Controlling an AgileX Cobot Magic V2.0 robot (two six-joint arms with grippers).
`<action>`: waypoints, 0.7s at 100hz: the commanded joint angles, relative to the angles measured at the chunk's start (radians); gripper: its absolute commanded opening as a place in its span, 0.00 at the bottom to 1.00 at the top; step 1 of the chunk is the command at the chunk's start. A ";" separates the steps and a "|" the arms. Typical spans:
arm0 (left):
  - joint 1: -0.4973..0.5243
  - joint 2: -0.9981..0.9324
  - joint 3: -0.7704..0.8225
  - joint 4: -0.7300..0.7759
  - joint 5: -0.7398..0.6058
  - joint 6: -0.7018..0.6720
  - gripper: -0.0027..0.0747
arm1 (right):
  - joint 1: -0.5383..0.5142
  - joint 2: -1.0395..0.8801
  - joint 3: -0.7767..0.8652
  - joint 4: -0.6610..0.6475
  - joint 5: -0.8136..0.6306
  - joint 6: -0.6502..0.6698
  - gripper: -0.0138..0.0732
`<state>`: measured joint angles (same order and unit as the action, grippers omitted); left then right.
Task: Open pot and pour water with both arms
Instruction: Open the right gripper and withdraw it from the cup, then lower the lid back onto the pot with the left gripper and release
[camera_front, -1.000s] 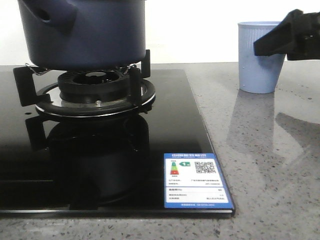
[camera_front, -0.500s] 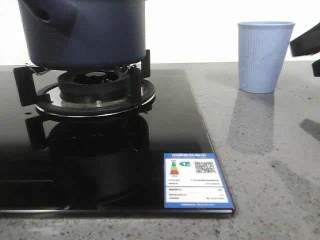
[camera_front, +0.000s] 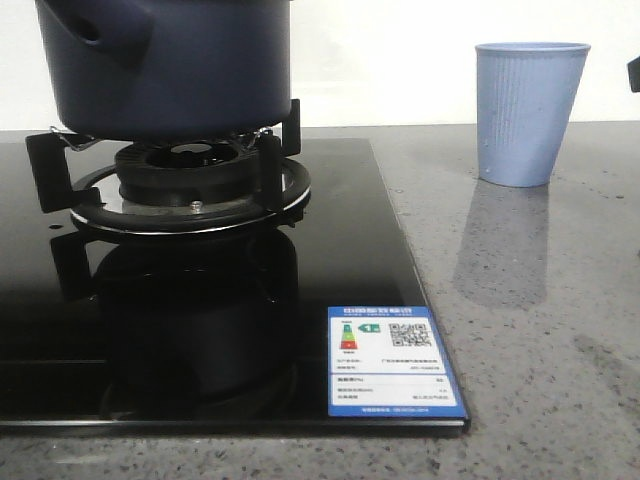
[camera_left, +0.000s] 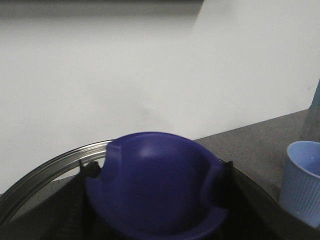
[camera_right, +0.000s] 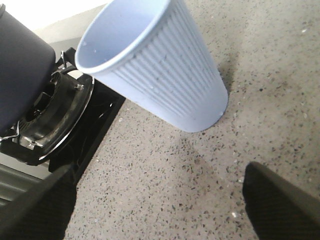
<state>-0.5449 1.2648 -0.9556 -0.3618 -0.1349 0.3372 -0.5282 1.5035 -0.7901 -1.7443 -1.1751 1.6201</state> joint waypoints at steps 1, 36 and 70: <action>-0.007 -0.006 -0.039 0.013 -0.123 0.000 0.50 | -0.006 -0.043 -0.021 0.046 -0.106 0.002 0.84; -0.007 0.041 -0.039 0.013 -0.140 0.000 0.50 | -0.006 -0.047 -0.021 0.046 -0.104 0.002 0.84; -0.007 0.075 -0.039 0.013 -0.162 0.000 0.50 | -0.006 -0.047 -0.021 0.055 -0.104 0.002 0.84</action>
<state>-0.5449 1.3658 -0.9556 -0.3570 -0.1965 0.3372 -0.5282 1.4928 -0.7901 -1.7454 -1.1774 1.6241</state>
